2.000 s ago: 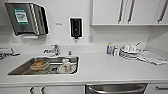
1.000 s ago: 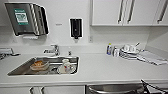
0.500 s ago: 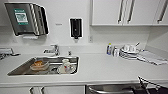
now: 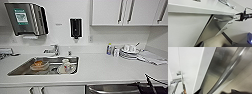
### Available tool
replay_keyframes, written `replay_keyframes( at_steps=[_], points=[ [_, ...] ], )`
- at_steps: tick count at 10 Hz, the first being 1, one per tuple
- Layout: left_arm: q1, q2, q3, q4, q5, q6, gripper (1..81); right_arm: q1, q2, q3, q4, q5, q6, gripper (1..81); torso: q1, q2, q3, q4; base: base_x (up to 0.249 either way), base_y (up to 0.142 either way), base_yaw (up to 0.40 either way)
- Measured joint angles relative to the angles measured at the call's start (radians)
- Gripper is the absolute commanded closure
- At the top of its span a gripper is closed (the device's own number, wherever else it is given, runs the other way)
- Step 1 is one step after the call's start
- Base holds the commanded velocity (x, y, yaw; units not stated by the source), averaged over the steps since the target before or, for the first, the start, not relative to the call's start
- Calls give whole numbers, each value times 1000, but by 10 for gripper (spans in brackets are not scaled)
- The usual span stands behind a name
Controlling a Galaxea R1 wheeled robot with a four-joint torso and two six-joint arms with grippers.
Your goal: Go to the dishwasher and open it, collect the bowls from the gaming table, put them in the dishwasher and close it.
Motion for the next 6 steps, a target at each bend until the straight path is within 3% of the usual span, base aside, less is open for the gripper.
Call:
replay_keyframes(
  at_steps=[2, 4, 6],
  points=[
    [0, 4, -4, 0, 3, 0, 10, -38, 8, 0, -60, 37, 0, 10, 0, 0, 0, 0, 0, 0, 0],
    [0, 15, -9, 0, 3, 0, 10, -68, 31, -30, -77, 51, 3, 10, 0, 0, 0, 0, 0, 0, 0],
    [0, 15, -13, 0, 3, 0, 10, -87, 71, -74, -69, 50, 67, 10, 0, 0, 0, 0, 0, 0, 0]
  ],
)
